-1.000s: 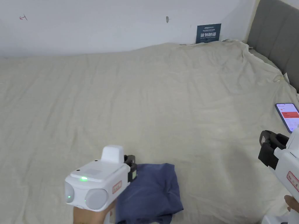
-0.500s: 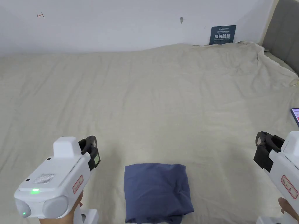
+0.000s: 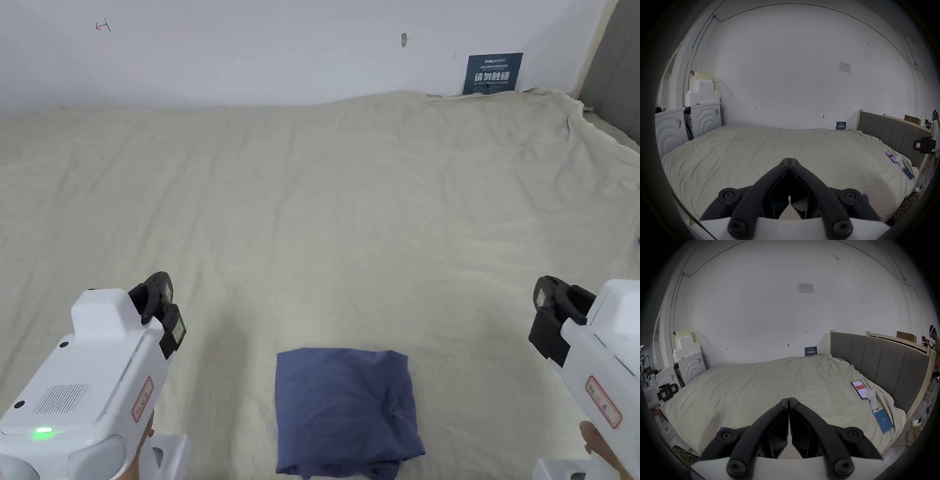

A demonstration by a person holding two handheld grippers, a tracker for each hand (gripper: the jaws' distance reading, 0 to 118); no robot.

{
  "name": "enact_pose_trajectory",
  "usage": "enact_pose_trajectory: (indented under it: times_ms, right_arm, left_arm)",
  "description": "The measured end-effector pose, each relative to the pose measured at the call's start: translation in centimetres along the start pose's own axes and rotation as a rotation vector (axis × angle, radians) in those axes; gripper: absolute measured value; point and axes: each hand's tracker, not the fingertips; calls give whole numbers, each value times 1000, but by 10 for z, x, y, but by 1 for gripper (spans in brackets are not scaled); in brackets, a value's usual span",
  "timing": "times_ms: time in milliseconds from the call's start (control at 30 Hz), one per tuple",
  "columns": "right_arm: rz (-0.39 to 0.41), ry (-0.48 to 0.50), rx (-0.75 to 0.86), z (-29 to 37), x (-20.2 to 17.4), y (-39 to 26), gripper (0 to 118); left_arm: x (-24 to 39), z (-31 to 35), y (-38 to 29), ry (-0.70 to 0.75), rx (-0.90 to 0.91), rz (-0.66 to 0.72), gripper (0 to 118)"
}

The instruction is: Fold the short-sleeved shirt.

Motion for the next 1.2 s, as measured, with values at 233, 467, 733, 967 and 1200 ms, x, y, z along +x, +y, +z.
enact_pose_trajectory:
  times_ms: [233, 467, 733, 967, 1200]
  right_arm:
    - [-6, 92, 22, -31, -42, -23, 0]
    - [86, 166, -83, -77, -90, -95, 0]
    - [109, 189, -231, -104, -114, -166, 0]
    - [136, 150, -321, -118, -121, -209, 0]
    - [159, 134, -266, -110, -129, -213, 0]
  left_arm:
    - [-5, 0, 0, -1, -15, 23, 0]
    - [-12, -2, -6, -12, -46, 55, 0]
    - [-17, -3, -11, -20, -78, 76, 0]
    - [-23, -6, -18, -17, -116, 88, 0]
    - [-20, -24, -38, -103, -321, 178, 4]
